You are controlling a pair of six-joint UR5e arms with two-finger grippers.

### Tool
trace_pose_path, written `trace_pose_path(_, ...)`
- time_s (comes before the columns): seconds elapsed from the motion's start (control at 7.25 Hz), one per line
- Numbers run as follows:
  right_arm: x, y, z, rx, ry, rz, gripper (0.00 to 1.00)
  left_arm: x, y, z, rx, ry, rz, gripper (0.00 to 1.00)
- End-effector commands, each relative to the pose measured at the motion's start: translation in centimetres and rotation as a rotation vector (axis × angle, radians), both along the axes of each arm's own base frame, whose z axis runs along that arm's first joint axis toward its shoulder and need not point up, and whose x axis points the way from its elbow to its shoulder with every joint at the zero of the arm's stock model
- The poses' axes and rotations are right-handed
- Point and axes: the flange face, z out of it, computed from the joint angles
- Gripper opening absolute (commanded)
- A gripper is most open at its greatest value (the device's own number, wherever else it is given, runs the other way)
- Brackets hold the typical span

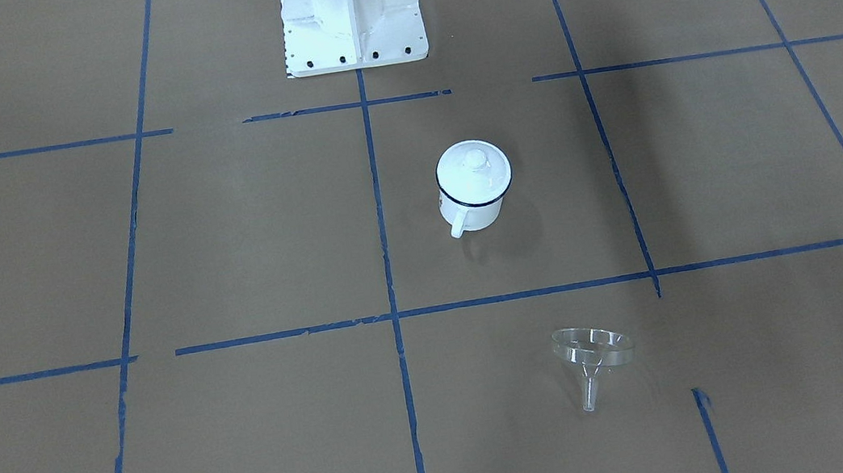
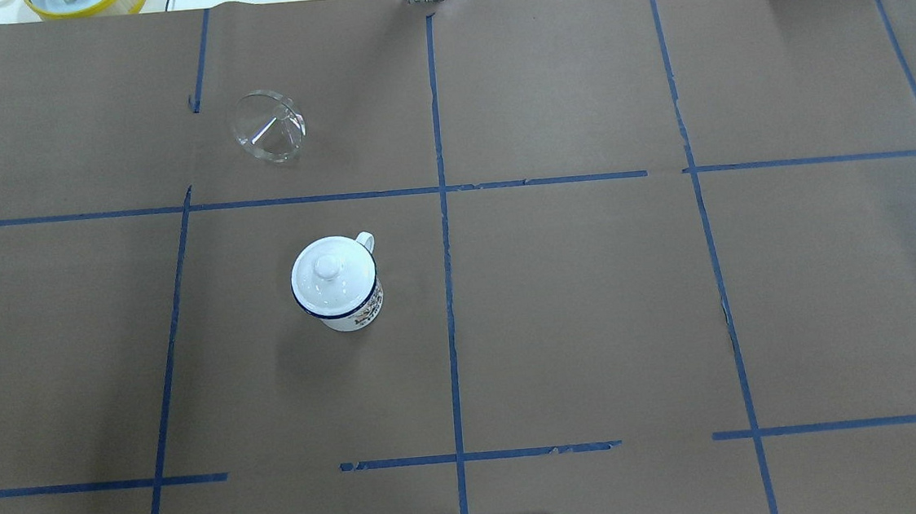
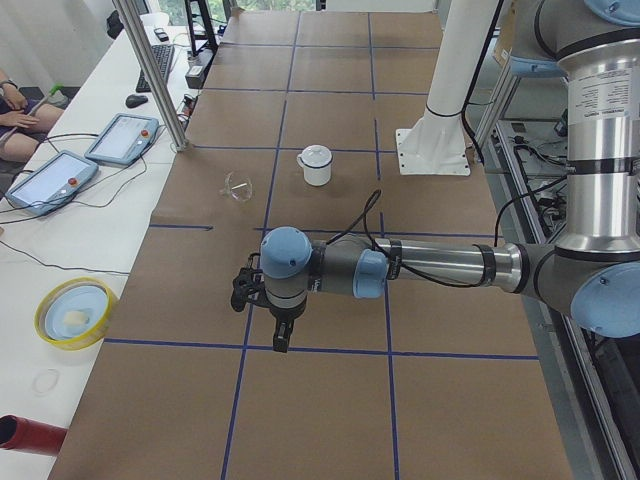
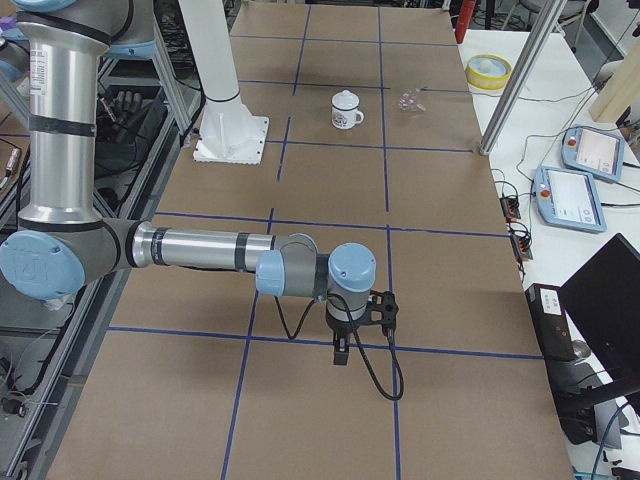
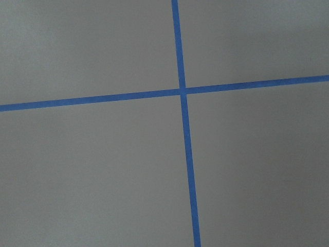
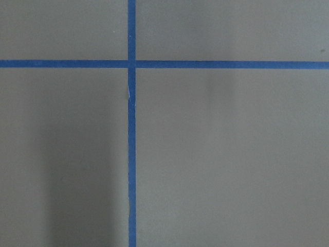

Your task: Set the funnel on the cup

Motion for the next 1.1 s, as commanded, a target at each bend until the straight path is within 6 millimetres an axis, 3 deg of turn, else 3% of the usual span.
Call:
trace_pose_path(0.0,0.0,0.01,0.06,-0.001,0.0,0.0,1.0,0.0,0.01,0.02,0.013,-0.002,0.011,1.0)
trace_pose_path(0.97,0.0,0.0,-0.02,0.0,0.0,0.0,1.0,-0.03,-0.03,-0.43,0.029,-0.006,0.016,1.0)
